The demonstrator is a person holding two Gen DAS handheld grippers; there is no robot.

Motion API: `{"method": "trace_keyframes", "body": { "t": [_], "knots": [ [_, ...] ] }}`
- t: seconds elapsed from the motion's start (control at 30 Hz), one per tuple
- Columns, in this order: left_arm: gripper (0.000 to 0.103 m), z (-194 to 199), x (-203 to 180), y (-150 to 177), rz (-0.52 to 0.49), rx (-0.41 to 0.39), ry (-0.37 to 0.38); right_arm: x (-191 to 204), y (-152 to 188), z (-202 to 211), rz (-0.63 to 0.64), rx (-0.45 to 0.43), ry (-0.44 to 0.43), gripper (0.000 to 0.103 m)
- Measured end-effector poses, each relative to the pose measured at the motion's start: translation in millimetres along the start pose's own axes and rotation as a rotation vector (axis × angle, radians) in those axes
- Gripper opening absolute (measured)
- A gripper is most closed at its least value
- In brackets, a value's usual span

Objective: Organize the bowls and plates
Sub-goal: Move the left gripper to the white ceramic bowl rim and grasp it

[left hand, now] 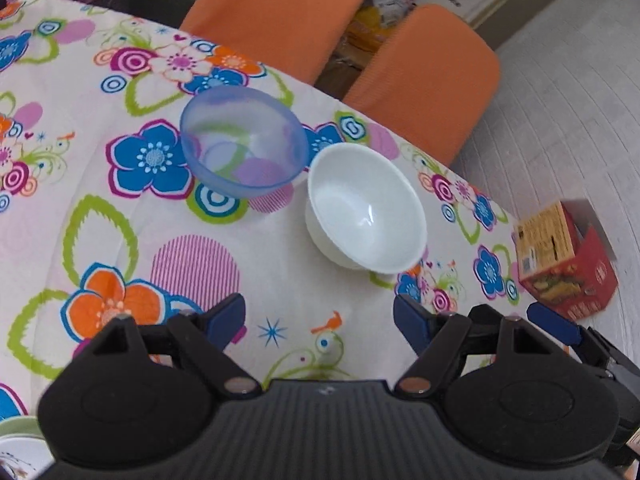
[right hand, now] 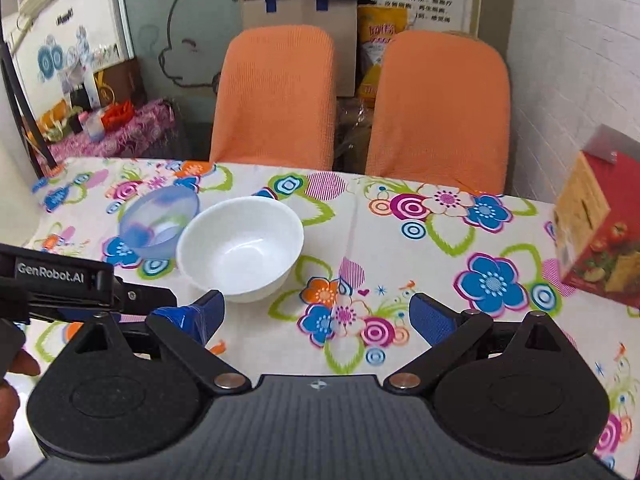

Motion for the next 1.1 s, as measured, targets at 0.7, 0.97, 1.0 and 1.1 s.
{"method": "trace_keyframes", "body": {
  "t": [0.7, 0.97, 1.0, 1.1],
  "knots": [
    [0.076, -34, 17, -19, 0.23, -0.056, -0.139, -14, -22, -114, 0.141, 0.129, 0.079, 0.087],
    [0.077, -33, 18, -15, 0.225, -0.043, -0.105, -17, -20, -96, 0.236, 0.207, 0.131, 0.087],
    [0.077, -34, 17, -15, 0.225, -0.04, -0.097, -16, -19, -94, 0.239, 0.211, 0.126, 0.087],
    [0.077, -38, 10, -13, 0.227, -0.027, -0.074, -11, -20, -92, 0.243, 0.195, 0.132, 0.087]
  ]
}}
Point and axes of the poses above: each gripper's, at about its wrist camera, not at the fingertips, and z roughly against the way its jaws point, x to its left, y to its underside, the point moved 7 cm from there along -z, roughly the way its jaws point, and after that the axes turned 3 degrees about -x, right-handed, at the moved point
